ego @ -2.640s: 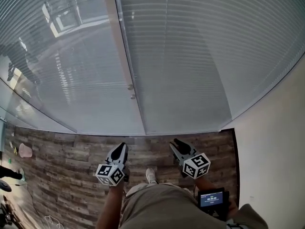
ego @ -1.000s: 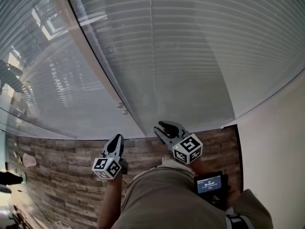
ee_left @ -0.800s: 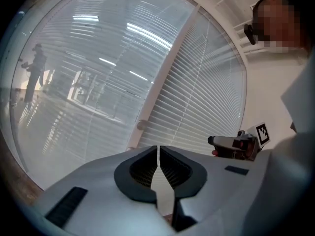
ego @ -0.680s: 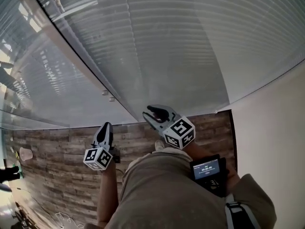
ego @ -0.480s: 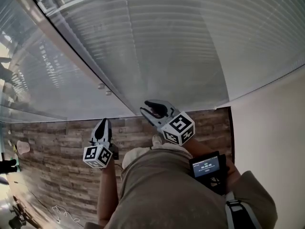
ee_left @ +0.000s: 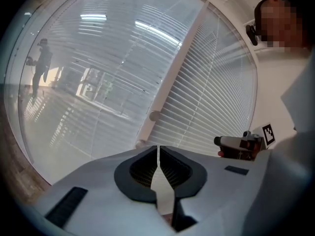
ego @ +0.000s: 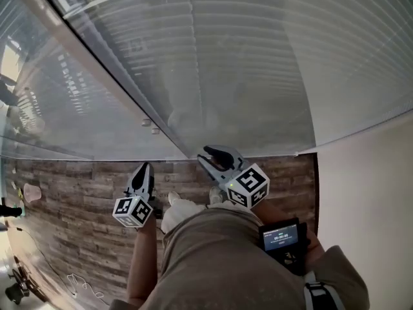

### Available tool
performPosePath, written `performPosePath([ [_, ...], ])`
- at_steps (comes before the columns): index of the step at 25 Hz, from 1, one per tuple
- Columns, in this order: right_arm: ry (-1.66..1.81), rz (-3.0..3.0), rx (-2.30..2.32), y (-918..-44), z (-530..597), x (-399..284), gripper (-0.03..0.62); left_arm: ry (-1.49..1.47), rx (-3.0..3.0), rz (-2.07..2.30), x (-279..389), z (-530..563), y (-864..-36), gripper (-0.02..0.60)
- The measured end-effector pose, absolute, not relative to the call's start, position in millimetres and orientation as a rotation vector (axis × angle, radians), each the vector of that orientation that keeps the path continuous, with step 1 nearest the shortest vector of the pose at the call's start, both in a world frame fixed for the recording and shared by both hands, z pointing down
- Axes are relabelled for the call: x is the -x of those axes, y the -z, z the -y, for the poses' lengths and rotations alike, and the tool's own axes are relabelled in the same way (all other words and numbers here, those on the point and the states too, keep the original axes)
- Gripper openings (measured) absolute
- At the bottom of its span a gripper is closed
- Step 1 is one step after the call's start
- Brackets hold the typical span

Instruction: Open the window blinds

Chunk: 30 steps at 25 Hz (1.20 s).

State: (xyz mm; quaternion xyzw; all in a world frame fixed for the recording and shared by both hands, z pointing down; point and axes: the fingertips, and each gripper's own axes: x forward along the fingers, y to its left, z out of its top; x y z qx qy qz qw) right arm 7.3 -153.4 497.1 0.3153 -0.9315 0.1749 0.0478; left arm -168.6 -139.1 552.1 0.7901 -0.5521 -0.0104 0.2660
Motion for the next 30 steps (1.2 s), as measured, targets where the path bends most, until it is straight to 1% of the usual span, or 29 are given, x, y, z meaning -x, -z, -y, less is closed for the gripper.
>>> performPosePath([
  [3,-0.598,2.859,-1.02,-494.2,154.2,-4.4,0.117,0.001,-2.149,1.443,172.2,148.8,-555.3,0.032],
  [7,-0.631,2.844,-1.037,-487.3,176.4,23.4,0.117,0.045,-2.11,1.426,197.8,180.7,-548.6,0.032],
  [13,-0.647,2.817,-1.073,-499.9,226.6,40.0,0.117,0.071,-2.056,1.36,201.8,244.7,-579.0,0.035],
  [14,-0.644,2.813,-1.079,-498.6,229.0,41.8,0.117,0.085,-2.048,1.341,200.0,249.8,-580.9,0.054],
  [16,-0.646,2.807,-1.09,-500.5,231.6,39.3,0.117,0.139,-2.022,1.307,193.6,259.2,-586.7,0.136],
  [17,-0.654,2.807,-1.094,-504.6,232.3,34.9,0.117,0.163,-2.005,1.294,188.7,264.0,-592.6,0.152],
  [20,-0.704,2.808,-1.107,-523.0,230.8,22.6,0.117,0.186,-1.952,1.272,178.3,270.6,-617.3,0.16],
  [22,-0.713,2.808,-1.121,-530.9,229.9,20.5,0.117,0.193,-1.898,1.259,180.8,269.8,-633.1,0.161],
  [24,-0.694,2.816,-1.125,-532.5,231.2,19.5,0.117,0.233,-1.826,1.249,188.0,271.3,-644.1,0.178],
  [27,-0.652,2.827,-1.104,-523.6,227.7,5.9,0.117,0.284,-1.781,1.265,187.6,270.7,-640.7,0.184],
  [30,-0.638,2.827,-1.088,-507.7,223.8,-28.8,0.117,0.293,-1.766,1.278,163.3,265.3,-624.8,0.184],
])
